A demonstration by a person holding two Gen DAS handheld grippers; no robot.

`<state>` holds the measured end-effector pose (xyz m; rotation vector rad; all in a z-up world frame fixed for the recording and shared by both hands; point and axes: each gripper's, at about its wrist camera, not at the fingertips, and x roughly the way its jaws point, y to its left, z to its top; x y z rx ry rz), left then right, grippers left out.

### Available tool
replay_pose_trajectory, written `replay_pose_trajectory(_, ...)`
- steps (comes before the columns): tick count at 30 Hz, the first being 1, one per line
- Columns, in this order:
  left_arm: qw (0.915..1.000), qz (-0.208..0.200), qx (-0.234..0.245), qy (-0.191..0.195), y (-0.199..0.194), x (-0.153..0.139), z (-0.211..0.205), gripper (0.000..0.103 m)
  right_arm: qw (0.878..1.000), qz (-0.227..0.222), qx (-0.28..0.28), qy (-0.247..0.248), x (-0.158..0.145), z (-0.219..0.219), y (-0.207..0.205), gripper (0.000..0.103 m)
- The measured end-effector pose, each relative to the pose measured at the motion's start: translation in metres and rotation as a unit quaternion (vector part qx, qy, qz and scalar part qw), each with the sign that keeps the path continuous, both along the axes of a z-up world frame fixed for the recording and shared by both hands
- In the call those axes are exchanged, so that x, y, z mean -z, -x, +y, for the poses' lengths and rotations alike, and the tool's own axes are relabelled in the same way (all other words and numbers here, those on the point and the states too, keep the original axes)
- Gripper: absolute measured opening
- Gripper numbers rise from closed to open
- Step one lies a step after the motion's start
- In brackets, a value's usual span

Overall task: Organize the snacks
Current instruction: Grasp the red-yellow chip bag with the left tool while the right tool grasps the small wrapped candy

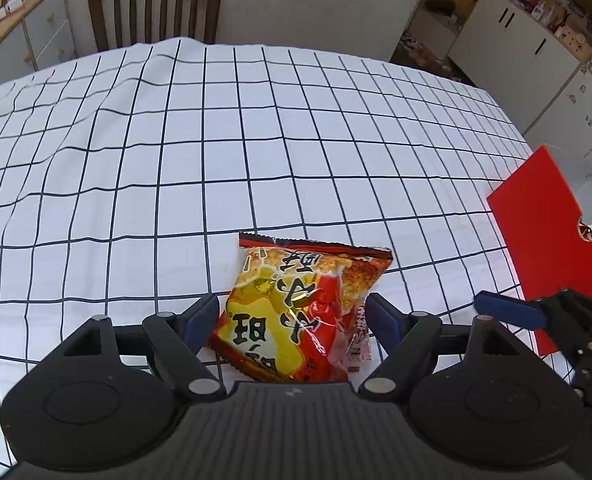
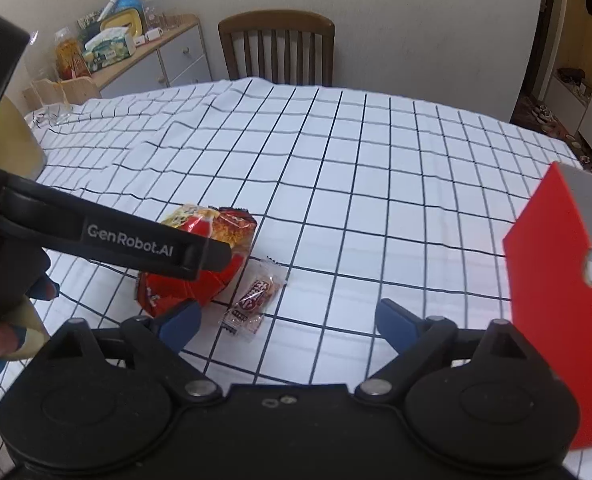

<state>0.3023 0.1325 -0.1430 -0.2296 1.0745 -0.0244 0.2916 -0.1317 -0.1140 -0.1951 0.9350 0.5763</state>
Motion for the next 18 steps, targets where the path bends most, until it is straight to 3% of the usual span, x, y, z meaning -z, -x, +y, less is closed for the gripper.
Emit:
replay_pose_trajectory(11, 0.9997, 0.014, -0.012, 0.014, -0.004, 0.011, 0.005, 0.08, 1.0, 0.024, 0.012, 0.011, 0.028, 0.018, -0.015, 0.068)
replay_pose_trajectory(15, 0.9992, 0.013, -0.029, 0.025, -0.004, 0.013, 0.01, 0.08, 0.999, 0.034, 0.019, 0.012, 0.035, 0.022, -0.019, 0.056)
replay_pose_trajectory(18, 0.9984, 0.01, -0.048, 0.03, -0.003, 0.013, 0.014, 0.08, 0.999, 0.045, 0.028, 0.003, 0.038, 0.022, -0.024, 0.052)
